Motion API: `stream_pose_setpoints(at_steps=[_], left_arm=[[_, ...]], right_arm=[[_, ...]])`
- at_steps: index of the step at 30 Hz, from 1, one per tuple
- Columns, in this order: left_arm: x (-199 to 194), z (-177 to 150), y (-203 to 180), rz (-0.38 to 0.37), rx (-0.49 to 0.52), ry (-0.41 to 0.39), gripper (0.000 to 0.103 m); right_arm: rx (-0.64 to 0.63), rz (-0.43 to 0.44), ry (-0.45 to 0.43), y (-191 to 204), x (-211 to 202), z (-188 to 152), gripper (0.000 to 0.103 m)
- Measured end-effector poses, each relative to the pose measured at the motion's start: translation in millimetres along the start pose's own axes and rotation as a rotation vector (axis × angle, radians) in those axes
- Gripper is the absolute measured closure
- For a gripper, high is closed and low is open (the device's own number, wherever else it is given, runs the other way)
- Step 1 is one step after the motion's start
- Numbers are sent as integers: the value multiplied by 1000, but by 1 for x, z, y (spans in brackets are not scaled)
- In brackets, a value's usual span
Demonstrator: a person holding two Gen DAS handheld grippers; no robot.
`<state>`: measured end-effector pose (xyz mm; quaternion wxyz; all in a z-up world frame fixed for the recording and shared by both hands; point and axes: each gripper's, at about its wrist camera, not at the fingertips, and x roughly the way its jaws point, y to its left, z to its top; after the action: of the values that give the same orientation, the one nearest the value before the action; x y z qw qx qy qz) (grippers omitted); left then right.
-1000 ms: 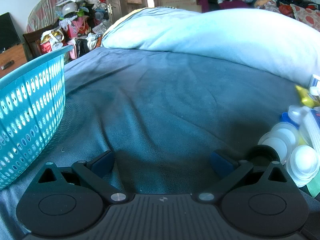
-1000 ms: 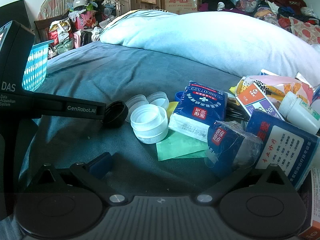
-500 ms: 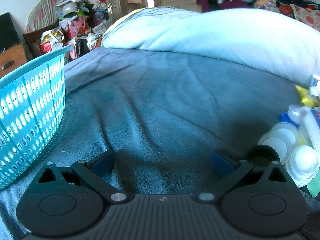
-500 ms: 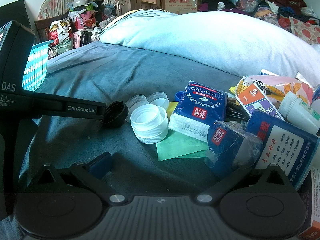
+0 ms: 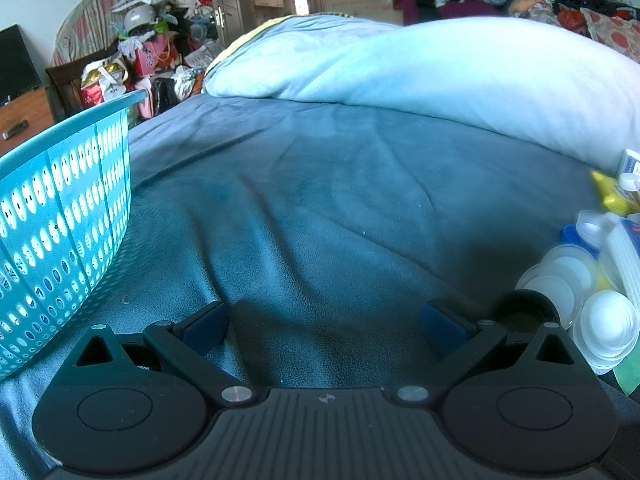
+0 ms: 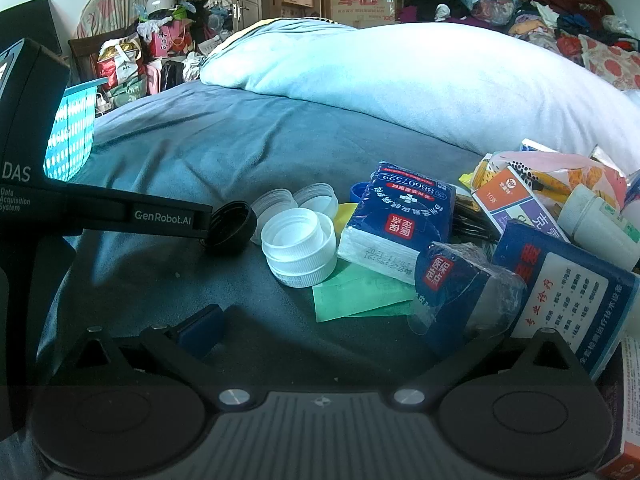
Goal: Organize objects
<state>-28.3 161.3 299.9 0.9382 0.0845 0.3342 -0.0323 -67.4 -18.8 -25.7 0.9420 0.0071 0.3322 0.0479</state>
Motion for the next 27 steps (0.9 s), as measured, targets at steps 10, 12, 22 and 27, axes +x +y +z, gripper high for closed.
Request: stream_pose_setpoints(at_steps=[10, 12, 22, 27], left_arm=[[1, 0, 0, 0, 0, 0, 0], [1, 0, 0, 0, 0, 0, 0], [1, 1, -1, 2, 0, 1, 0], [1, 1, -1, 2, 0, 1, 0]], right_arm=[[0, 4, 3, 4, 3, 4, 0], [5, 13, 2, 2, 1, 5, 0], [112, 191, -105, -11, -88, 3, 1], [147, 92, -181, -41, -148, -1, 1]])
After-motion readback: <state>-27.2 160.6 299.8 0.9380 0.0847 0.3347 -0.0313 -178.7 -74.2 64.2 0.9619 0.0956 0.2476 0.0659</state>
